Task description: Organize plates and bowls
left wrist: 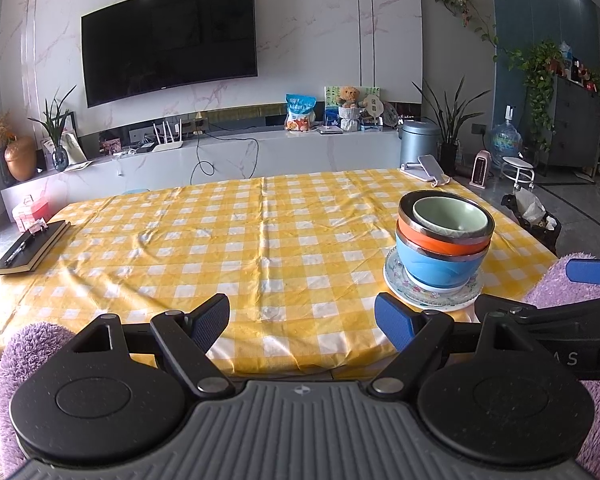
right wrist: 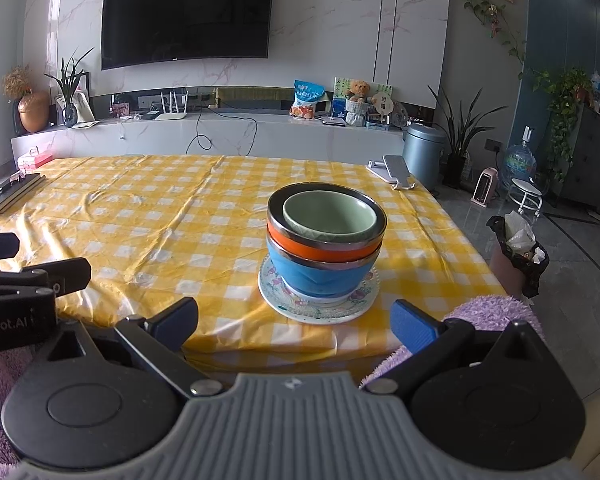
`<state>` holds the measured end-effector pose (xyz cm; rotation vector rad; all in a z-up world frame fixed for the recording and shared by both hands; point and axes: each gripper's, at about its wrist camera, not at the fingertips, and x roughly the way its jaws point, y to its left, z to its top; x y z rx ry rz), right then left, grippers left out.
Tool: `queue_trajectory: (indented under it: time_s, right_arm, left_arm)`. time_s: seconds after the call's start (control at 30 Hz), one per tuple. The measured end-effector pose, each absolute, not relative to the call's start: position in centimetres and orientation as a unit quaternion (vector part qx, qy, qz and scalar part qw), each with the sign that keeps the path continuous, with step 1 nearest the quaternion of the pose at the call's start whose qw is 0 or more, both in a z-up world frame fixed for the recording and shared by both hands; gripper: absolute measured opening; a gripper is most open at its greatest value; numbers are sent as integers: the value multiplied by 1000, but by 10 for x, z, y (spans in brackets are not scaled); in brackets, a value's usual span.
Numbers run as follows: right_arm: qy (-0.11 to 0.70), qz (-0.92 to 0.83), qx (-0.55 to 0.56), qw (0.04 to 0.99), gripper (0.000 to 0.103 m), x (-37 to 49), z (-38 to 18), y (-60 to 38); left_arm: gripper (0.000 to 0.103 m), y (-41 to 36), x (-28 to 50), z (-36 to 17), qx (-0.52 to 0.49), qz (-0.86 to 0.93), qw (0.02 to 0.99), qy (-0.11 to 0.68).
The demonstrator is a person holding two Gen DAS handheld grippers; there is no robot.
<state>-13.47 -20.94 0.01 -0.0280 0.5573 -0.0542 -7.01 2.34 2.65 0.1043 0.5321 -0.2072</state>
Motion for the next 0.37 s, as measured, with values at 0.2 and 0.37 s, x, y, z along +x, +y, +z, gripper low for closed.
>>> queue_trajectory:
  time_s: [0.2, 0.37]
  right_arm:
    - [277, -26, -13, 960, 100, -137, -1, -213]
    - [277, -26, -14, 960, 100, -137, -1, -214]
  left_arm:
    - [96, 23, -70, 27, 51, -102, 958, 261]
    - [96, 24, -71, 26, 51, -102, 958, 262]
